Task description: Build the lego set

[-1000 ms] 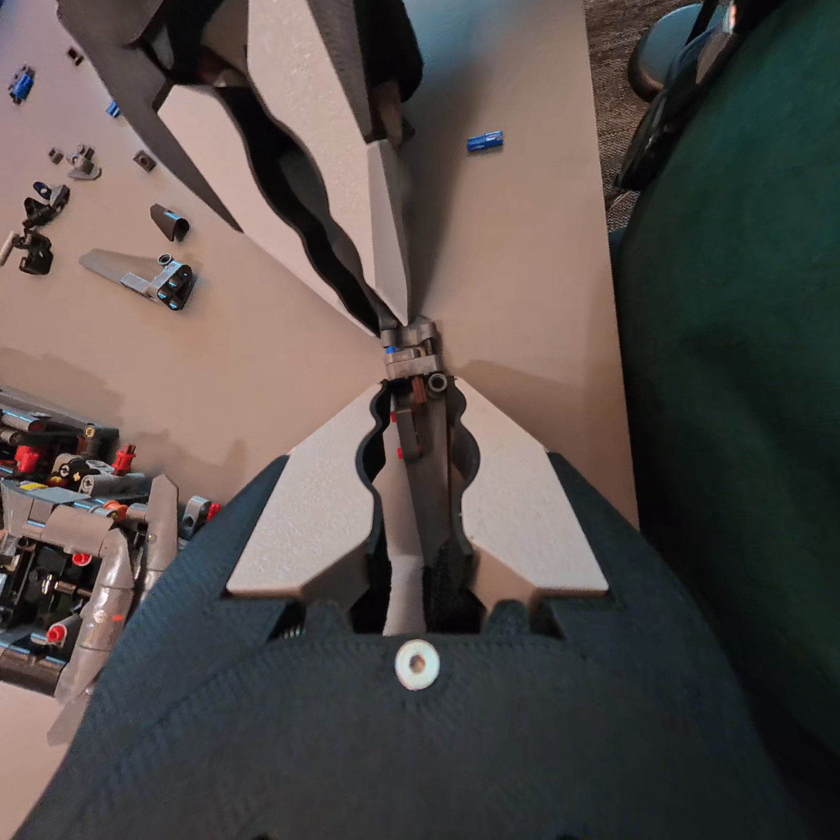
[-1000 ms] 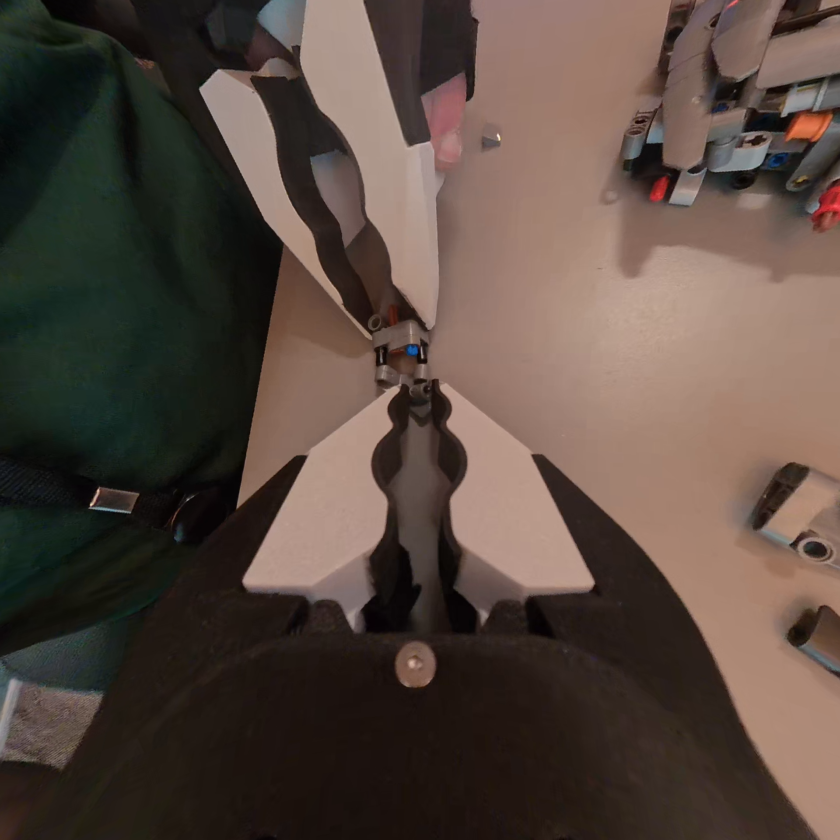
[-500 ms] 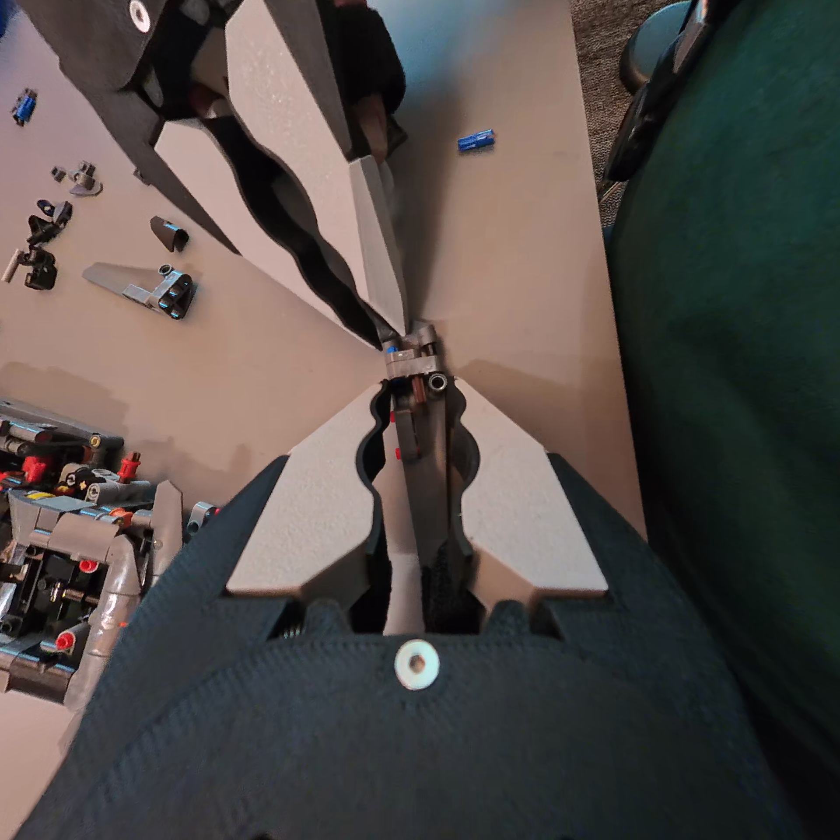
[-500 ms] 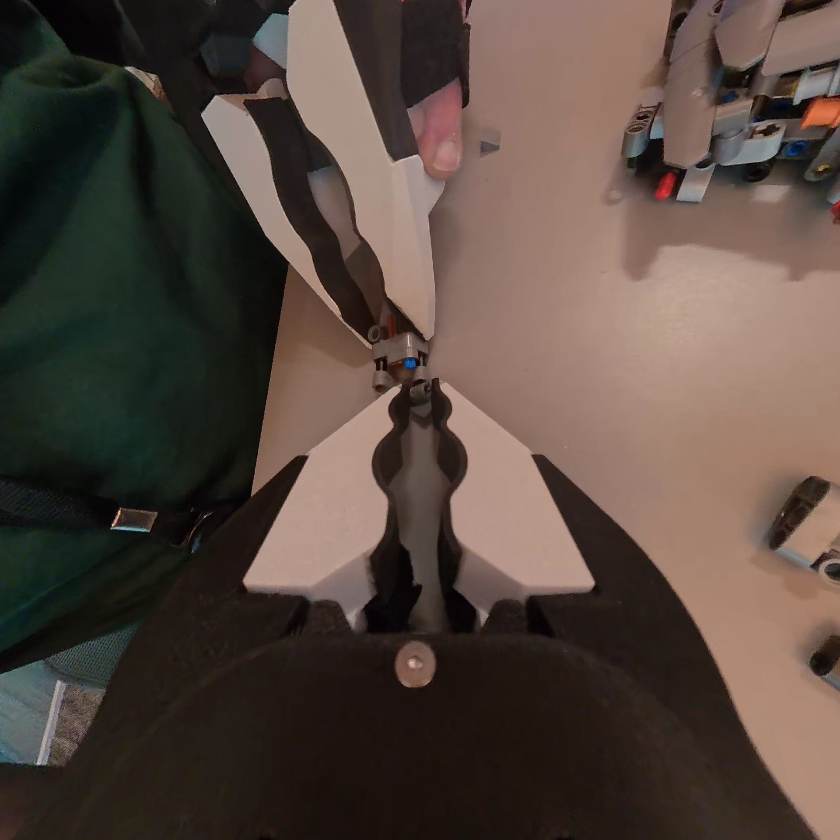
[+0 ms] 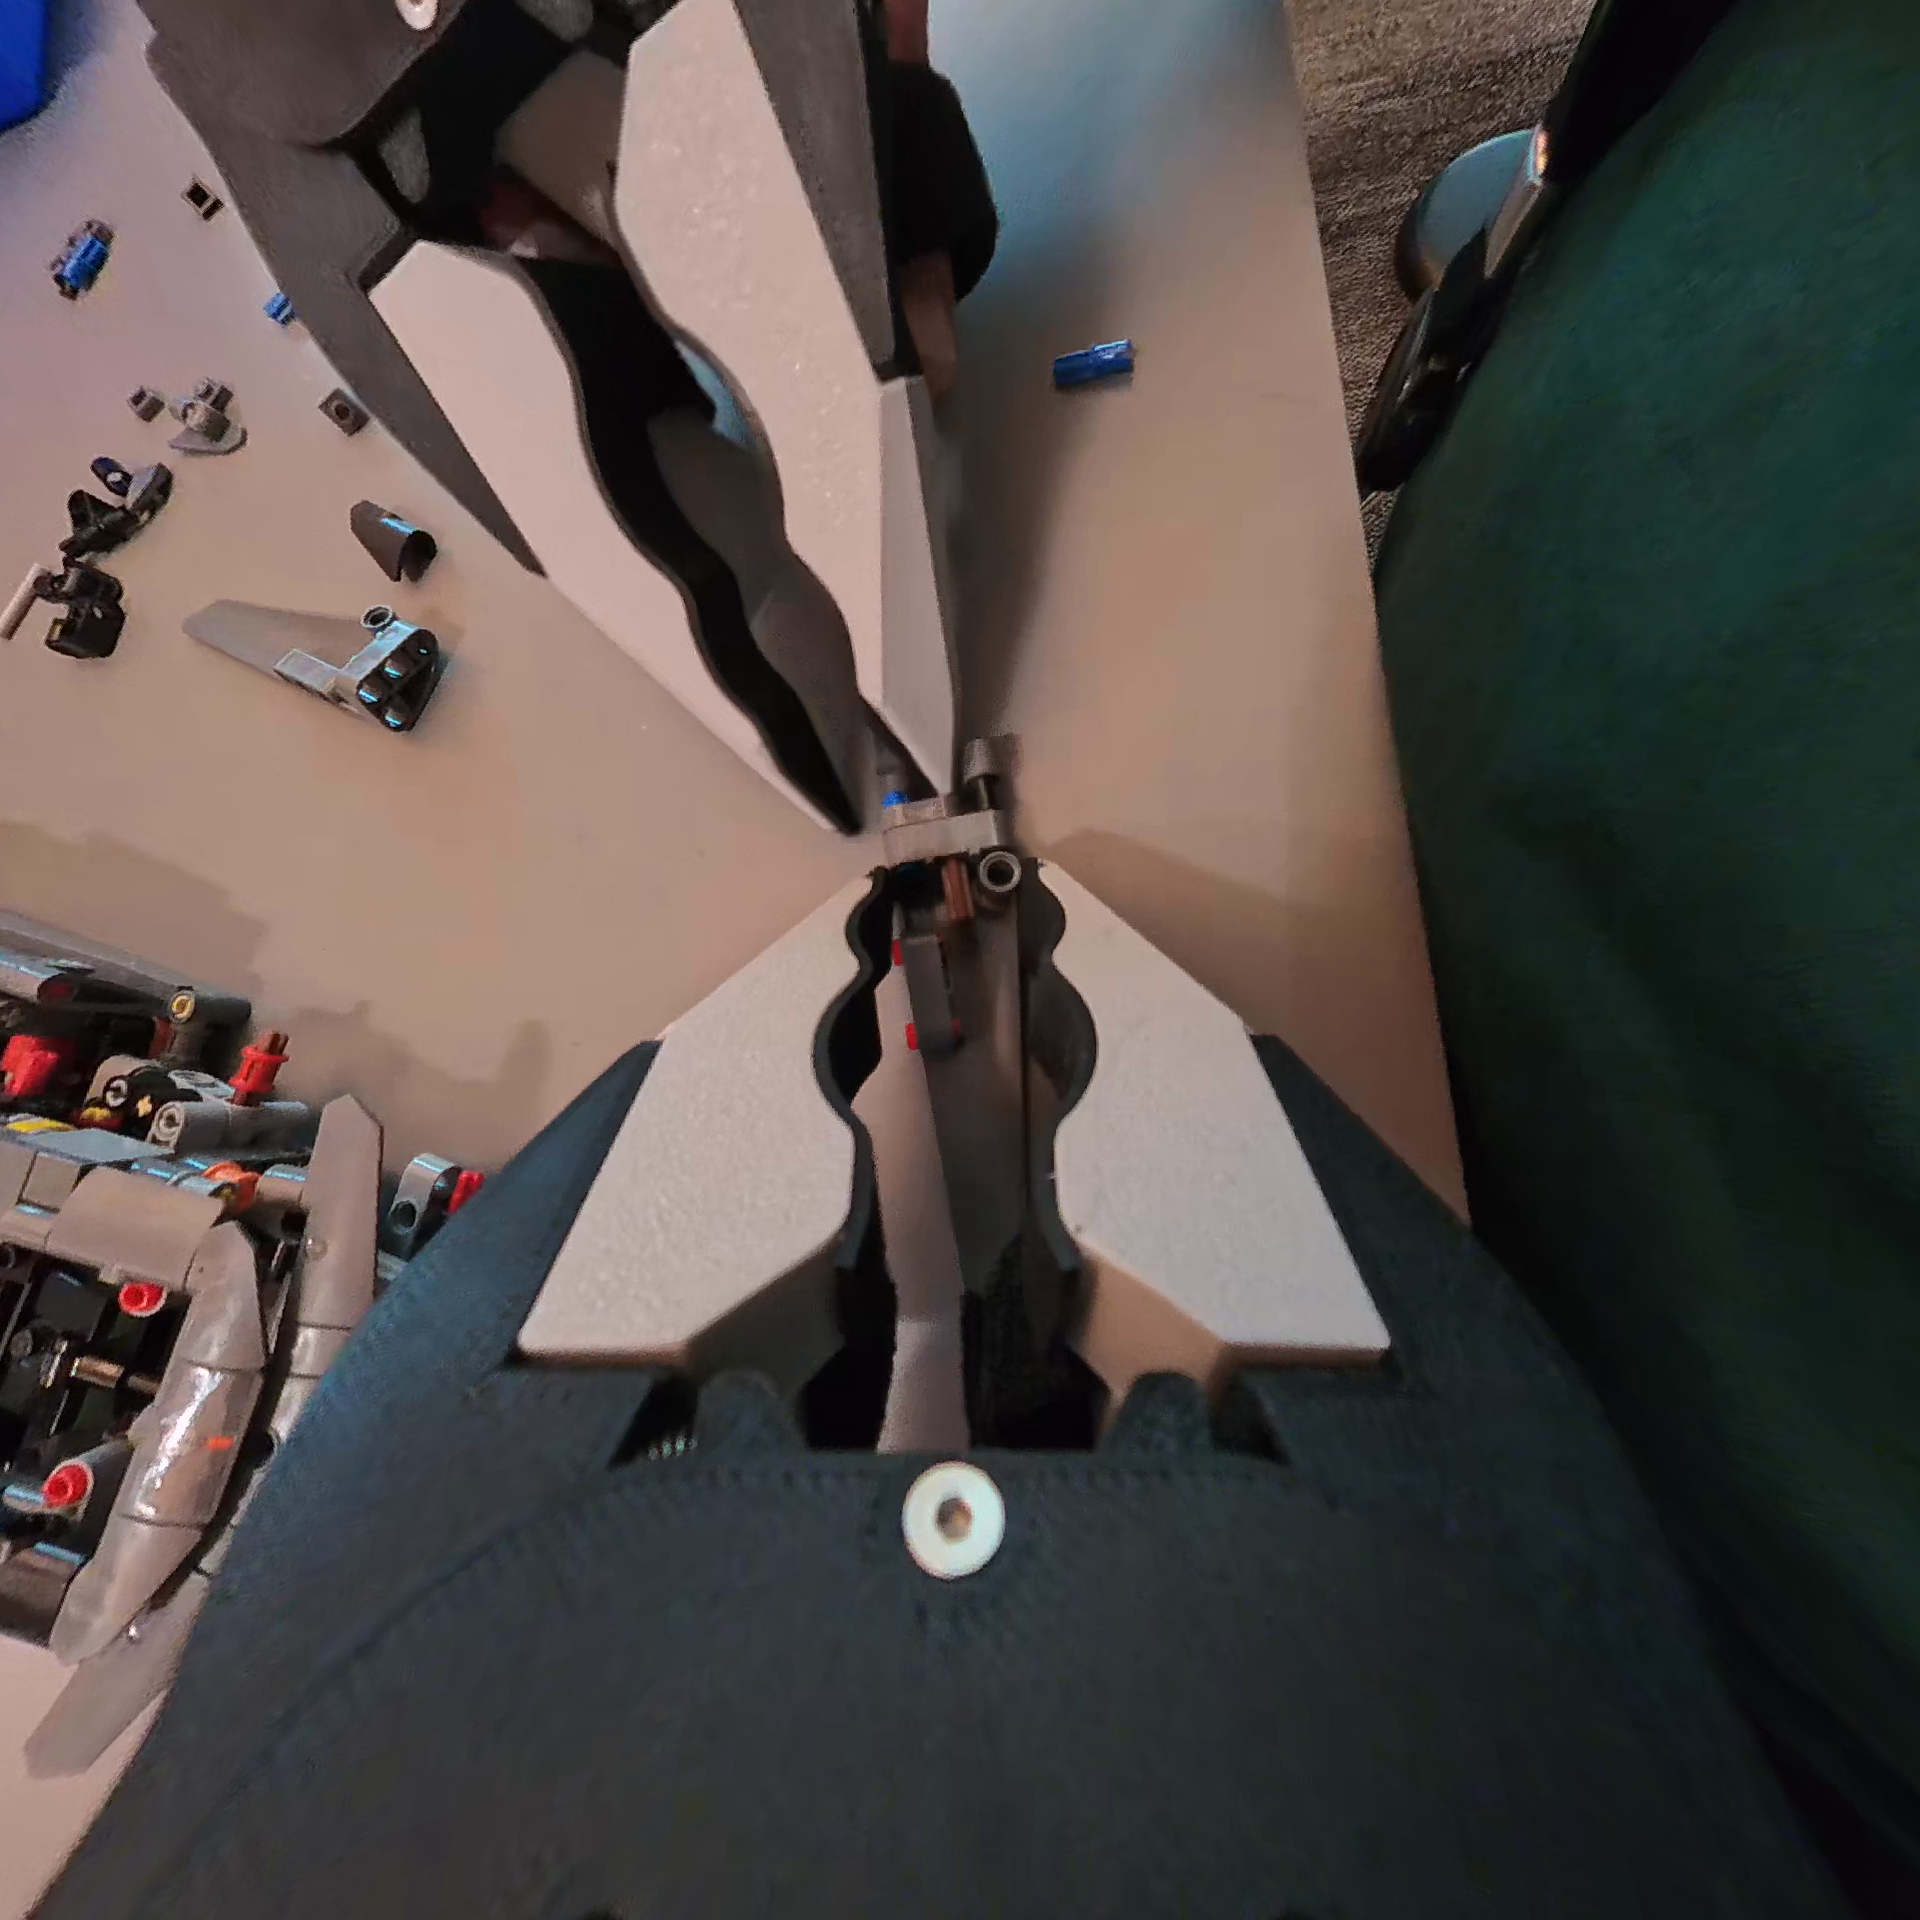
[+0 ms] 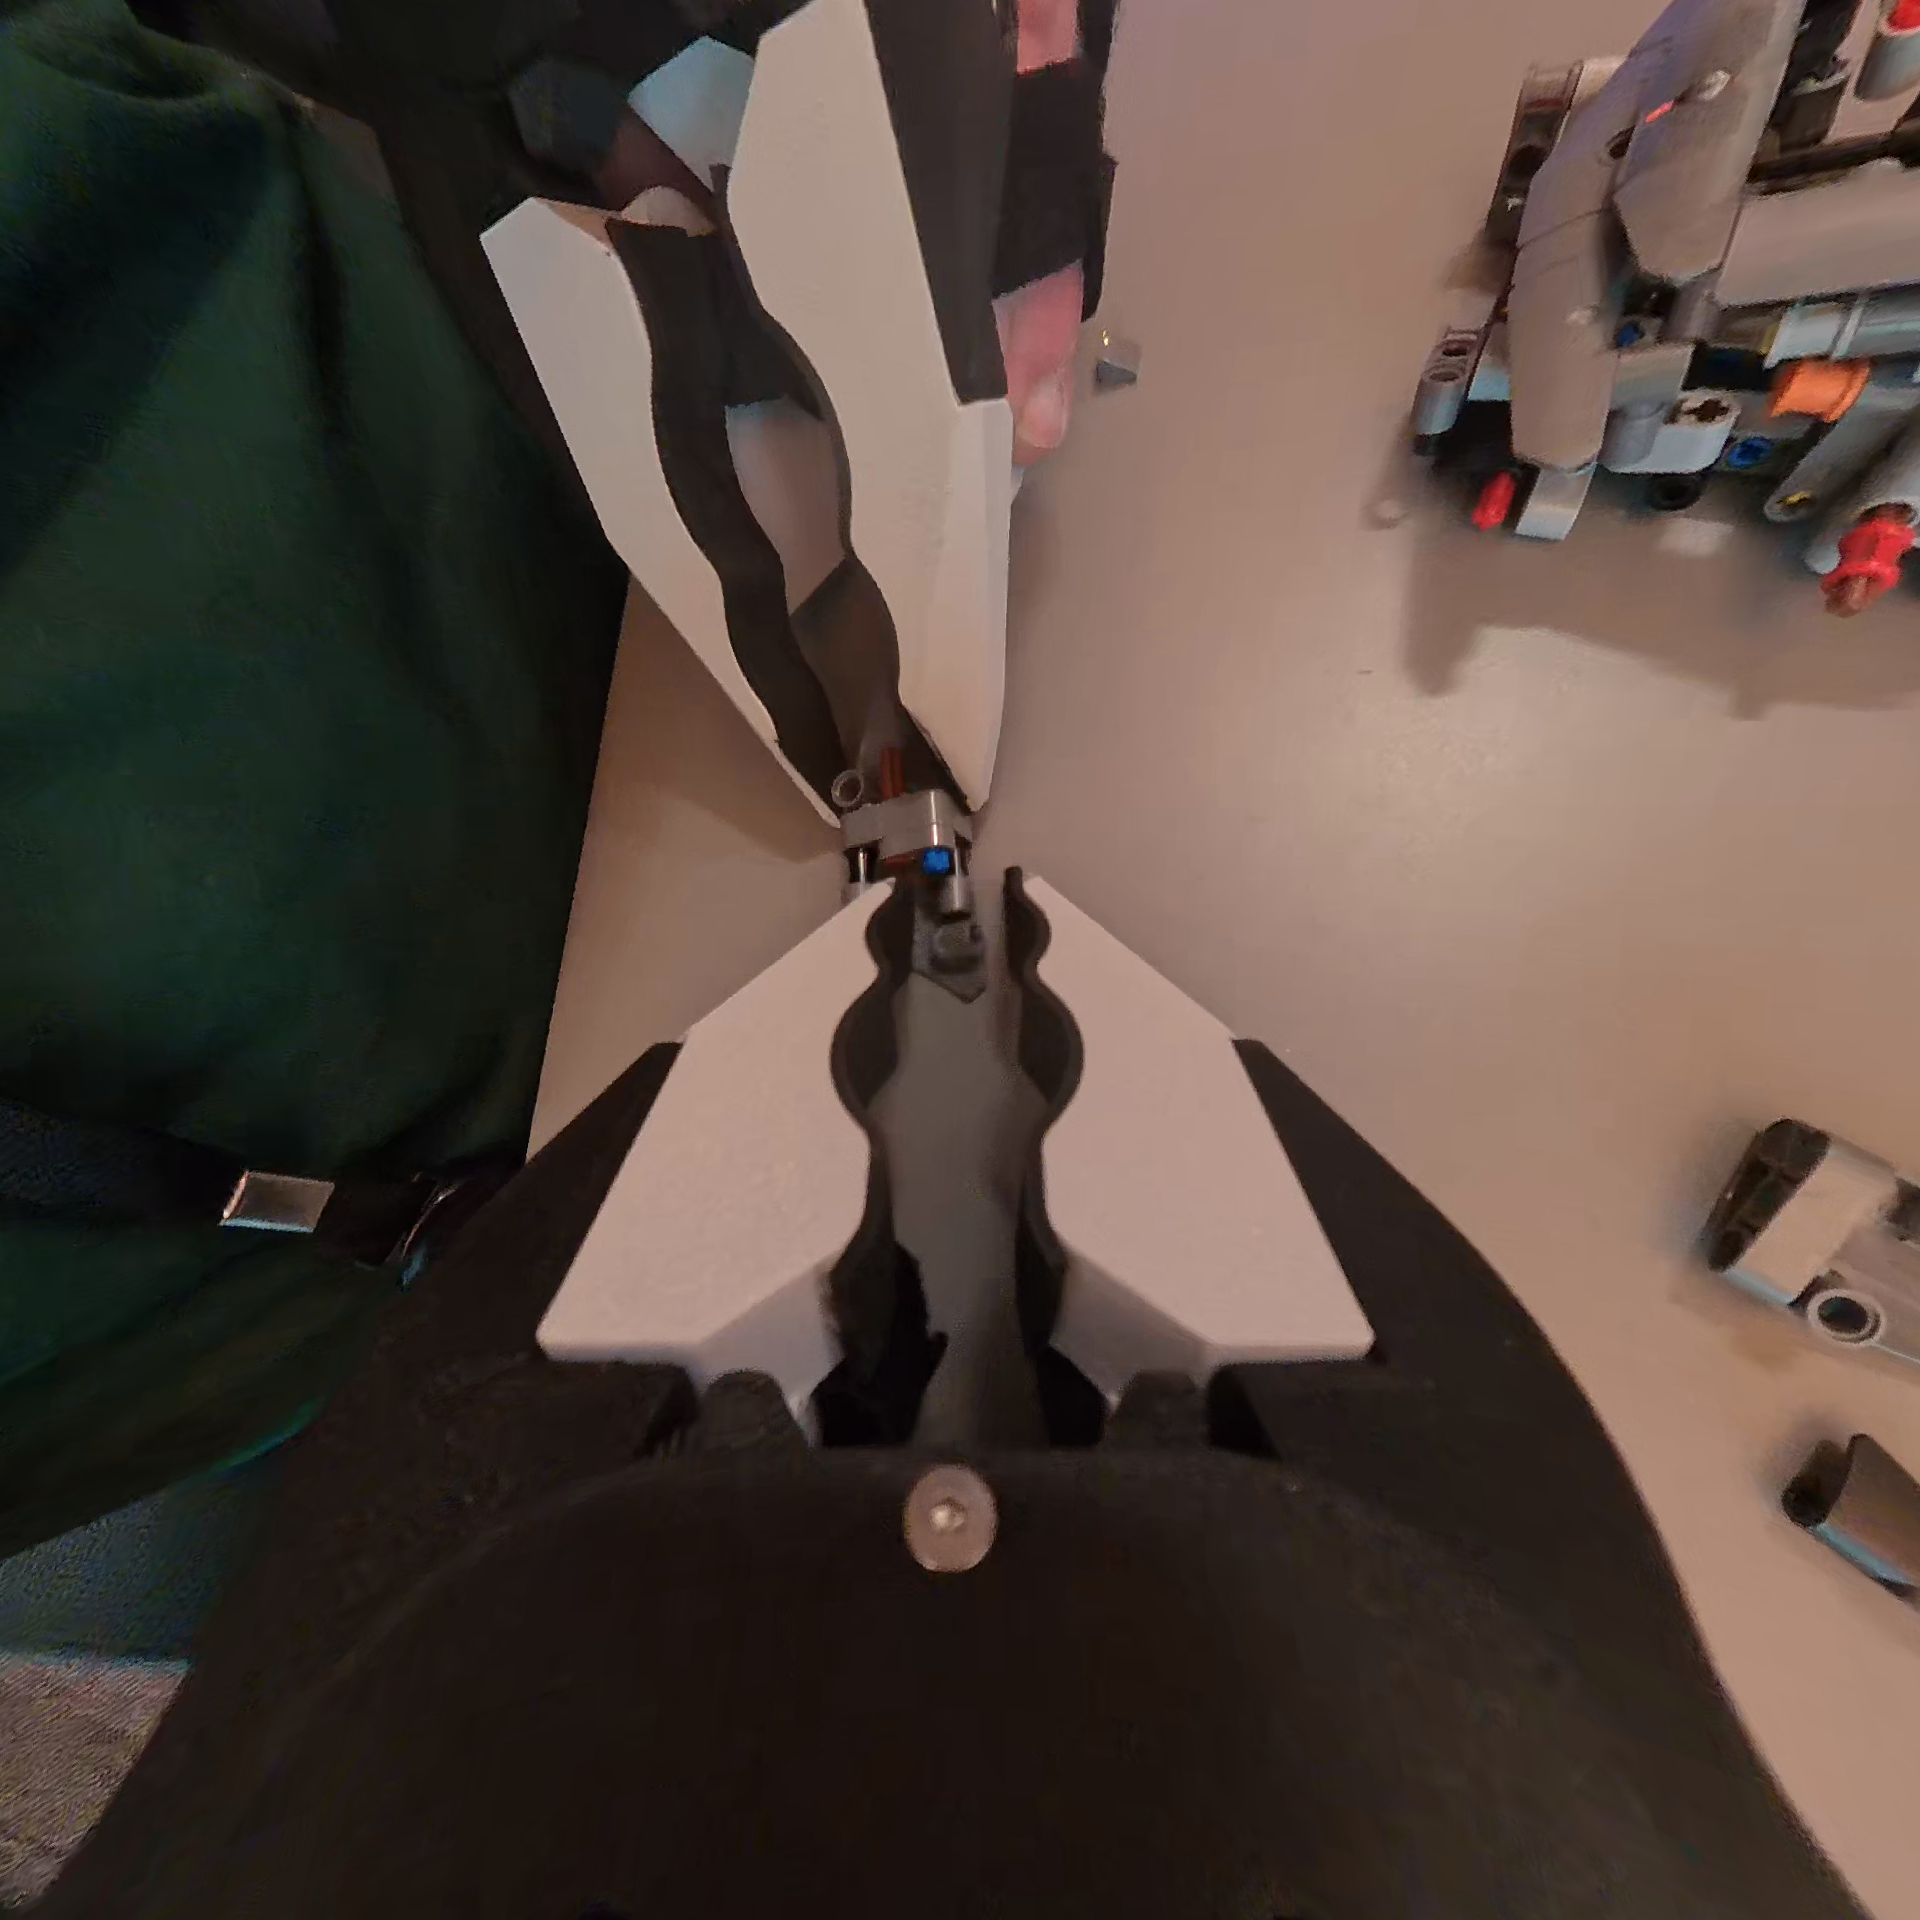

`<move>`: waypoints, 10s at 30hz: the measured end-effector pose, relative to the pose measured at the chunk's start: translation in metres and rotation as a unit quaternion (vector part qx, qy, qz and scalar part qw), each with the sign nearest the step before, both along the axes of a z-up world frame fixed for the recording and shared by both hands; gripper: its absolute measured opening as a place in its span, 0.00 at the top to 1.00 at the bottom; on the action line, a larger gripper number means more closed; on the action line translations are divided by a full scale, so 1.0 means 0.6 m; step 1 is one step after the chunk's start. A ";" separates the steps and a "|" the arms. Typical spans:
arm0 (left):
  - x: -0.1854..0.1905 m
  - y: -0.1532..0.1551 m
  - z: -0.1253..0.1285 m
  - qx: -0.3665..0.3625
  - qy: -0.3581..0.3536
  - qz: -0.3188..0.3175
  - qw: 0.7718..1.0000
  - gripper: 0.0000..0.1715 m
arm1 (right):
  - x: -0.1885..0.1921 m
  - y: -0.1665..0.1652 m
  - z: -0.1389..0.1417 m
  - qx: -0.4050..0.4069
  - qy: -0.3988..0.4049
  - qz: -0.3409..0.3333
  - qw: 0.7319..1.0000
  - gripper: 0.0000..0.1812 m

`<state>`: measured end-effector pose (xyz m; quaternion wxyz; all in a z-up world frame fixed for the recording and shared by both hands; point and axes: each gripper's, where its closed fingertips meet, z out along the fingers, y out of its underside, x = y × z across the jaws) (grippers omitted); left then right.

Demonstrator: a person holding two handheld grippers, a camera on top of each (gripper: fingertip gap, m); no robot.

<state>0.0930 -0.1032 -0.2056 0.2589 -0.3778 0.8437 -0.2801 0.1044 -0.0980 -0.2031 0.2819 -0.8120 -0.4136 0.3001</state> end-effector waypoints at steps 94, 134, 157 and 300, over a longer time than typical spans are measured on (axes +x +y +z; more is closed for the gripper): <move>-0.001 0.001 0.000 -0.011 -0.012 -0.032 0.999 0.87 | -0.015 -0.013 0.003 -0.051 0.039 0.001 0.998 0.88; 0.011 0.003 0.000 -0.044 0.000 -0.015 0.999 0.87 | 0.020 -0.024 -0.003 0.082 -0.089 0.025 0.992 0.95; 0.012 0.009 0.000 -0.022 -0.005 0.001 1.000 0.87 | 0.010 -0.024 0.004 0.073 -0.056 0.010 0.996 0.95; 0.004 0.006 0.000 -0.022 0.028 -0.025 0.999 0.84 | 0.012 -0.003 -0.004 0.126 -0.059 0.031 0.990 0.98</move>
